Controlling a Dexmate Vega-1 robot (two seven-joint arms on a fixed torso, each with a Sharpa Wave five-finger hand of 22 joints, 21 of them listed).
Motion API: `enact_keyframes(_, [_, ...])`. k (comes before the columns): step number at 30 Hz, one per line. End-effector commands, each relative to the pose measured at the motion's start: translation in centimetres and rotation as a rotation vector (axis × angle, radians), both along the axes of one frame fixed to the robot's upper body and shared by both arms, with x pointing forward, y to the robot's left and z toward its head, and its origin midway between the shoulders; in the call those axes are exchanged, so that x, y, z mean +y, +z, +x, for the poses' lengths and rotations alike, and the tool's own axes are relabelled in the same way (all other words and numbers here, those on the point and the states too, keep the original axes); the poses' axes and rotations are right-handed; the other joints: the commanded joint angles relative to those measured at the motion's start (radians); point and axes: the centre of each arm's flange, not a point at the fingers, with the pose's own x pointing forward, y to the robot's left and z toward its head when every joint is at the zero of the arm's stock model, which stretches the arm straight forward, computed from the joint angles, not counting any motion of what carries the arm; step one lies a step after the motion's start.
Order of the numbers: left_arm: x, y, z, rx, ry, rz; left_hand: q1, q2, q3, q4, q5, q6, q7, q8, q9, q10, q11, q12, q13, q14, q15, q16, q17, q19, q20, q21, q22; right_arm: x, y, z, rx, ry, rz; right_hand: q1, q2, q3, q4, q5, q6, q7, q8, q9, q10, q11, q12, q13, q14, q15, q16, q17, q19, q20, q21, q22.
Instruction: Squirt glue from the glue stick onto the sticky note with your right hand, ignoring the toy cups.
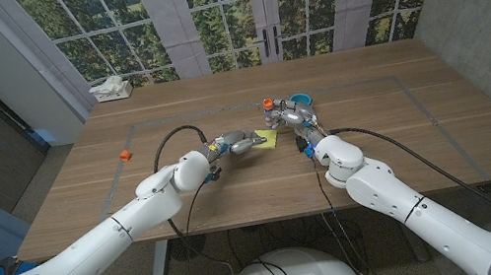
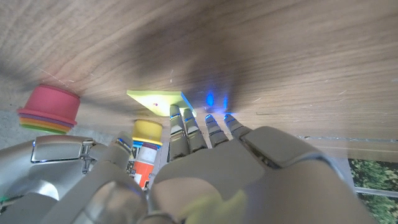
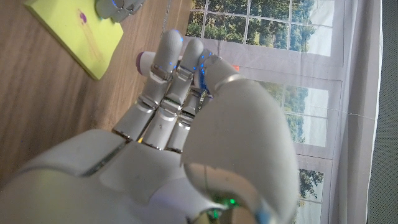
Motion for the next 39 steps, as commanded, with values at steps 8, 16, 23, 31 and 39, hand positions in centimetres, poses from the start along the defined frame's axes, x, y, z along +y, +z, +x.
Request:
enact_keyframes(8, [0.8,0.7,-1.5,-0.178,-0.07,-0.175,0.009,0.016,0.01,-0.023,0.002,-0.046,-0.038,-0.025,0.001,-0.028,0.002,-0.017,0.001,0.015,-0.002,-0.008,0.003,0.017,-0.001,0.0,0.002,-0.7,0.3,0.3,-0.023,-0.036,0.008,-0.001,0.011,0.027,0.02,0.004,0.112,0.105,0.006,0.005,0.081,0.071,0.006,0.005,0.015,-0.021,-0.001,0.005,-0.001,-0.076,0.001,0.002])
enact_keyframes(16, [0.8,0.2,-1.4,-0.16,-0.089,-0.232,0.01,0.019,0.017,-0.041,0.001,-0.109,-0.064,-0.033,0.001,-0.114,-0.01,-0.042,0.002,-0.007,-0.005,-0.02,0.004,0.03,-0.003,-0.003,0.003,-1.4,0.2,0.1,-0.038,-0.081,0.007,-0.003,0.01,0.027,0.02,0.004,0.111,0.103,0.006,0.006,0.08,0.068,0.007,0.007,0.013,-0.02,-0.002,0.007,-0.001,-0.076,0.001,0.002])
enact_keyframes(23, [1.3,-0.4,-1.5,-0.152,-0.102,-0.304,0.011,0.022,0.022,-0.053,0.0,-0.177,-0.082,-0.04,0.001,-0.172,-0.015,-0.047,0.002,-0.029,-0.007,-0.023,0.004,0.04,-0.006,-0.004,0.004,-1.5,0.0,-0.2,-0.066,-0.138,-0.025,-0.003,0.009,0.028,0.02,0.004,0.11,0.101,0.005,0.007,0.079,0.066,0.007,0.008,0.01,-0.021,-0.004,0.008,-0.002,-0.076,0.0,0.002])
enact_keyframes(31, [2.0,-0.5,-1.8,-0.158,-0.121,-0.383,0.014,0.025,0.027,-0.064,0.001,-0.243,-0.105,-0.042,0.0,-0.2,-0.017,-0.044,0.002,-0.037,-0.006,-0.021,0.004,0.05,-0.006,-0.004,0.004,-1.6,-0.1,-1.1,-0.097,-0.223,-0.086,-0.004,0.01,0.028,0.02,0.003,0.107,0.098,0.005,0.008,0.076,0.065,0.006,0.009,0.01,-0.022,-0.004,0.009,-0.003,-0.076,0.0,0.003])
enact_keyframes(39, [2.7,-0.7,-1.7,-0.145,-0.134,-0.457,0.016,0.028,0.032,-0.077,0.0,-0.316,-0.121,-0.041,0.0,-0.233,-0.011,-0.043,0.001,-0.042,-0.007,-0.02,0.004,0.063,-0.009,-0.003,0.004,-1.9,-0.5,-2.0,-0.081,-0.265,-0.138,-0.005,0.01,0.028,0.02,0.002,0.108,0.096,0.005,0.009,0.075,0.061,0.005,0.01,0.007,-0.021,-0.005,0.011,-0.004,-0.076,-0.001,0.003])
